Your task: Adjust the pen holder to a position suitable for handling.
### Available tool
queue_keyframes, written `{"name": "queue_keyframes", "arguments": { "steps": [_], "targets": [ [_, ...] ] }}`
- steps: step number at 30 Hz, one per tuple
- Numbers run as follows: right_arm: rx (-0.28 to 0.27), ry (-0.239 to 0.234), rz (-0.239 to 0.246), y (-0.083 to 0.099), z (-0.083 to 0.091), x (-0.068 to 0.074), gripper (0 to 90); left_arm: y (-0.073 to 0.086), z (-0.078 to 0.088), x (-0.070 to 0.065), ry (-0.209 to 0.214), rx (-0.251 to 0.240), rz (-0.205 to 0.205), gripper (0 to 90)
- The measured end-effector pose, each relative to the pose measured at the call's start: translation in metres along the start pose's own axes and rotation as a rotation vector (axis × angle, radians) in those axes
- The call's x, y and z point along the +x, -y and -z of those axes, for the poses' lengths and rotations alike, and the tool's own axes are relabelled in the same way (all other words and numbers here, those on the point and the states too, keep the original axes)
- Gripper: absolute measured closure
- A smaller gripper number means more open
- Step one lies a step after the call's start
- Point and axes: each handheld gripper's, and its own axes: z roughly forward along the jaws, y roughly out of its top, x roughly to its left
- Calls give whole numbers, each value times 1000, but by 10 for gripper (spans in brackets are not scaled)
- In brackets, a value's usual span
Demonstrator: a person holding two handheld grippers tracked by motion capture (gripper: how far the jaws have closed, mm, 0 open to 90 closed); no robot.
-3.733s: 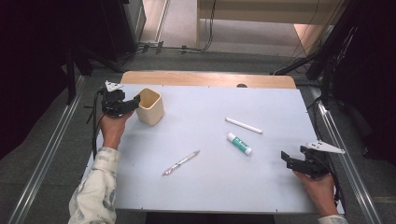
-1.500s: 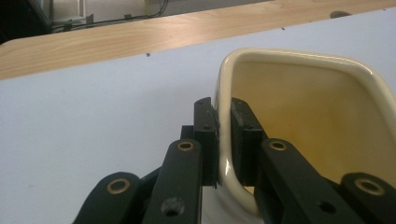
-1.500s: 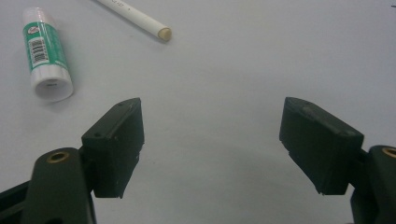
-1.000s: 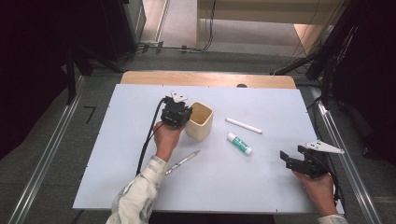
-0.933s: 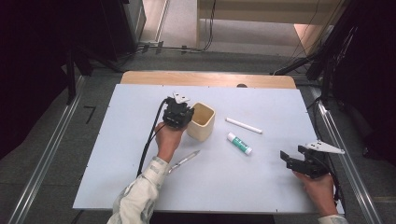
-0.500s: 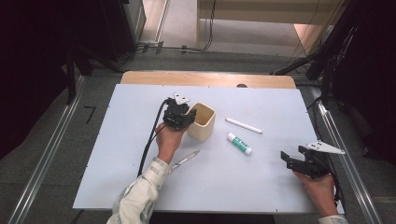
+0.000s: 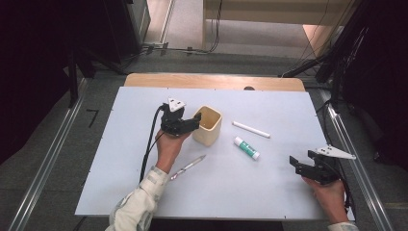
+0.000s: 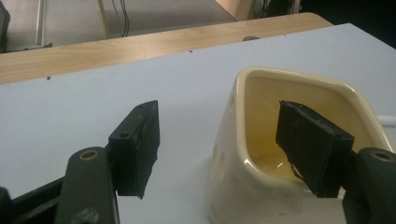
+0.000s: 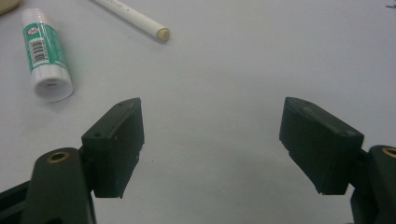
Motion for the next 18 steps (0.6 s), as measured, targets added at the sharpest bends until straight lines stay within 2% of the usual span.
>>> {"name": "queue_keyframes", "arguments": {
  "steps": [3,11,18],
  "targets": [
    [0,-1,-1,0,0,0,205,3,7,1,0,1,-6,313],
    [-1,0,-2,0,1,0,205,8,29,9,-6,-38,9,299],
    [0,-1,-1,0,0,1,205,20,45,19,-34,-32,21,252]
  ]
}}
